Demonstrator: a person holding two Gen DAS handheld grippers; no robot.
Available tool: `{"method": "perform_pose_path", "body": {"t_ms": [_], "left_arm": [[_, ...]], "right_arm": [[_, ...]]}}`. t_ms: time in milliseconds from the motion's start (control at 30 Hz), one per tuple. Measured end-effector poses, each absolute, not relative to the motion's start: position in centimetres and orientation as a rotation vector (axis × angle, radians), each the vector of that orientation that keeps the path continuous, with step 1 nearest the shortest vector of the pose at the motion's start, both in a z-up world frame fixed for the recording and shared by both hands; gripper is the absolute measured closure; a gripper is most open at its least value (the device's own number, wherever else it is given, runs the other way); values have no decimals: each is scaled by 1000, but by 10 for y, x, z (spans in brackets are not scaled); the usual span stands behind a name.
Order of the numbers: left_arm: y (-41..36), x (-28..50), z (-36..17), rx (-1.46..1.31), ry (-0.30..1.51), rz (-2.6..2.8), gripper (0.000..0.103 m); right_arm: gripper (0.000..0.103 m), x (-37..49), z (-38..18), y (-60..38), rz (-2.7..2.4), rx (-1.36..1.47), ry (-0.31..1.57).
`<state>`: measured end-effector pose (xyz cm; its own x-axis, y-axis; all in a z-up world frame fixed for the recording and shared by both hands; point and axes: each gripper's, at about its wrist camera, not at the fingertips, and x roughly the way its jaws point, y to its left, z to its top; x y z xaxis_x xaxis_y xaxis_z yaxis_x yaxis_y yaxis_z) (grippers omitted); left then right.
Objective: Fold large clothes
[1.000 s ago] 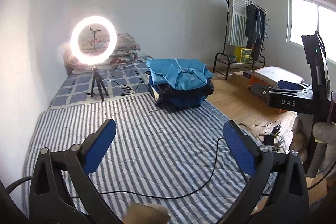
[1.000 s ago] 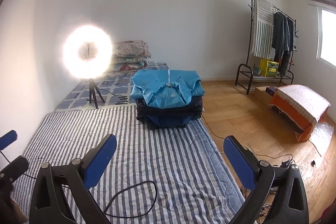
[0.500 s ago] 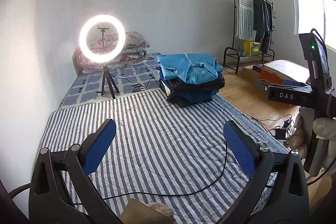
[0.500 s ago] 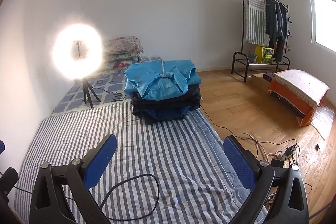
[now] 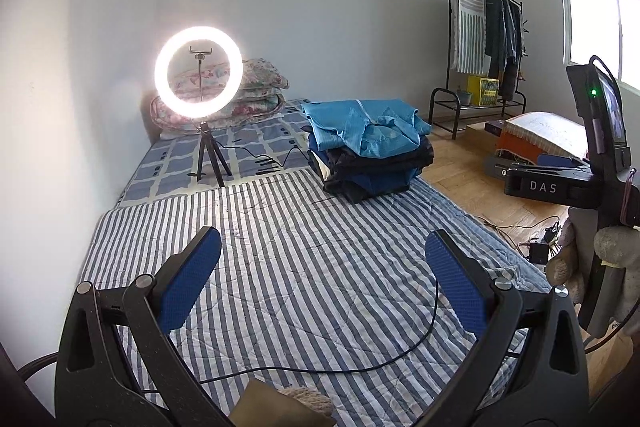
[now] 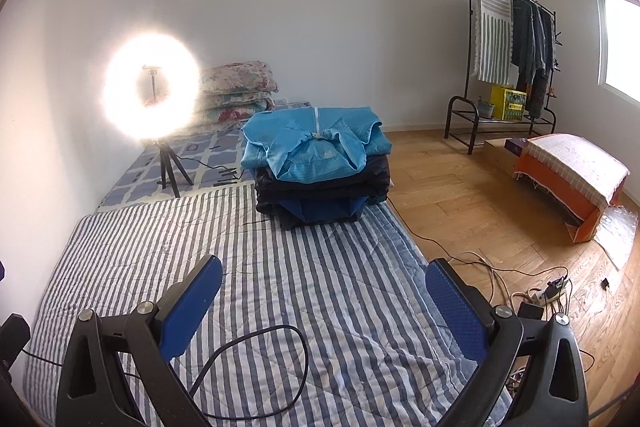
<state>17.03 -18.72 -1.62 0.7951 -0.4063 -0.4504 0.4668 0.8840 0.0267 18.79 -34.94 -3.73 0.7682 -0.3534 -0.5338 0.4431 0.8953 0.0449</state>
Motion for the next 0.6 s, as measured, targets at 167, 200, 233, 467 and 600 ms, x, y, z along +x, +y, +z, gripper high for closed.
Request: {"method": "perform_pose_path", "body": {"t_ms": [167,200,233,467,600], "left_arm": [[-188,168,-15,140,448,-470,0],[-189,168,-15,141,446,-471,0],[-189,167,-14,143,445,-471,0],[-191,166,-13,146,442,-469,0],[-191,165,-14,147,439,-469,0]], "right_arm": [[0,190,-39,-350,-430,176,551],[0,190,-40,-350,-431,173,552],[0,191,-40,-349,-431,169,552],[0,193,-41,-344,-431,138,555],[0,193,-41,-345,-428,137,554]]}}
